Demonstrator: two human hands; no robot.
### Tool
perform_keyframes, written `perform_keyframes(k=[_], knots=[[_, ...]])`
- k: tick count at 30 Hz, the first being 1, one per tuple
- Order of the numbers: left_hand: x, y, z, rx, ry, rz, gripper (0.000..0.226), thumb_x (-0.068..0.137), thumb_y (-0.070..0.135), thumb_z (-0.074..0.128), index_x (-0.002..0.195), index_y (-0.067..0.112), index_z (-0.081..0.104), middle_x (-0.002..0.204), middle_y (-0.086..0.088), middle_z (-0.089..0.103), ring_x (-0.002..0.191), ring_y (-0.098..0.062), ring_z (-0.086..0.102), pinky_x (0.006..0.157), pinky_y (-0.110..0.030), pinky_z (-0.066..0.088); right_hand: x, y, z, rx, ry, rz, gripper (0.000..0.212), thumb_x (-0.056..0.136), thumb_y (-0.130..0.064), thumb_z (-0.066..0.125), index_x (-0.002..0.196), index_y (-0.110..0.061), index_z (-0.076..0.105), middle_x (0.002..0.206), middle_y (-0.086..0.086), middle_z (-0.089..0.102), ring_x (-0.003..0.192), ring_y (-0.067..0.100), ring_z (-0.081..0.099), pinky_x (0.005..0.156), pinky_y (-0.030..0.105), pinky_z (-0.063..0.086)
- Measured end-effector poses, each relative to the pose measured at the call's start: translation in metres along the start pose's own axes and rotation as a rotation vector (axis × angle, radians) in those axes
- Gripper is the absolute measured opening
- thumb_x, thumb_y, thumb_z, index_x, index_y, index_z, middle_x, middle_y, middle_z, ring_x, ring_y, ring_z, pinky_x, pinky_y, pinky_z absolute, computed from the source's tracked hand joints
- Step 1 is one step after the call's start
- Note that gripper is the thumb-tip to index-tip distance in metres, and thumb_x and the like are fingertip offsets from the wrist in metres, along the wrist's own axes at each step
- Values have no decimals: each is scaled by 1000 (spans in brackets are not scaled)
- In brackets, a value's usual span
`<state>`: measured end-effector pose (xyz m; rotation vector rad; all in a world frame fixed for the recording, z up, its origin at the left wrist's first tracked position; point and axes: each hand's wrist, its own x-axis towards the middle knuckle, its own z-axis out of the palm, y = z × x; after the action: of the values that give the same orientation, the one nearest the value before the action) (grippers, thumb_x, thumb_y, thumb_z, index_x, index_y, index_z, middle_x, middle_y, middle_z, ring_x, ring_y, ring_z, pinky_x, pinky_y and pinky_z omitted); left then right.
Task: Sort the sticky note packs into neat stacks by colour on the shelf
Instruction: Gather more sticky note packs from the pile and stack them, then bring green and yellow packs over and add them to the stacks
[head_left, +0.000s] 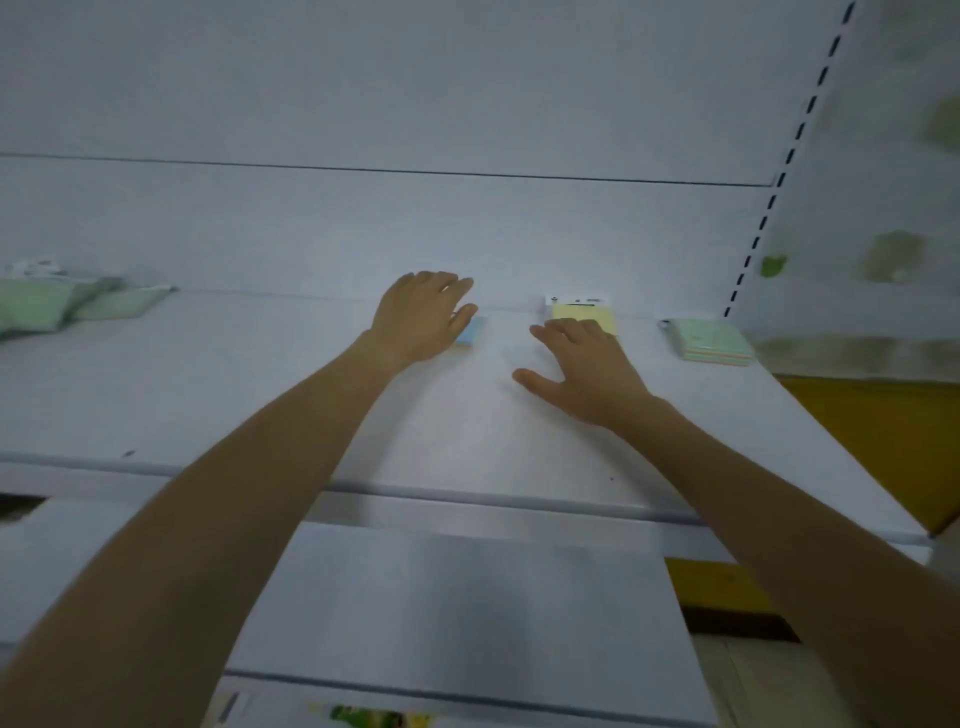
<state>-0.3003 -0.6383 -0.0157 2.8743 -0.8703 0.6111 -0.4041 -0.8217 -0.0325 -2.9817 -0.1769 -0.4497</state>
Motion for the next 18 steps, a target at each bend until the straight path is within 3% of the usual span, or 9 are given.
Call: perform_keyframes(k=[6, 18], knots=[[-64, -120, -39, 108, -9, -101, 46, 98, 32, 33, 139, 11, 39, 143, -13, 46, 129, -32, 44, 106, -41, 33, 36, -126, 19, -71, -89, -210, 58, 91, -50, 39, 140, -19, 35, 146, 5, 40, 134, 25, 35, 111, 38, 27], [-169, -308, -65, 124, -44, -342, 45, 97, 32, 35, 137, 14, 41, 143, -12, 45, 128, -31, 44, 104, -41, 36, 122, -322, 69, -5, -183, -365, 55, 92, -49, 38, 140, -21, 35, 147, 4, 39, 133, 25, 36, 109, 38, 28]])
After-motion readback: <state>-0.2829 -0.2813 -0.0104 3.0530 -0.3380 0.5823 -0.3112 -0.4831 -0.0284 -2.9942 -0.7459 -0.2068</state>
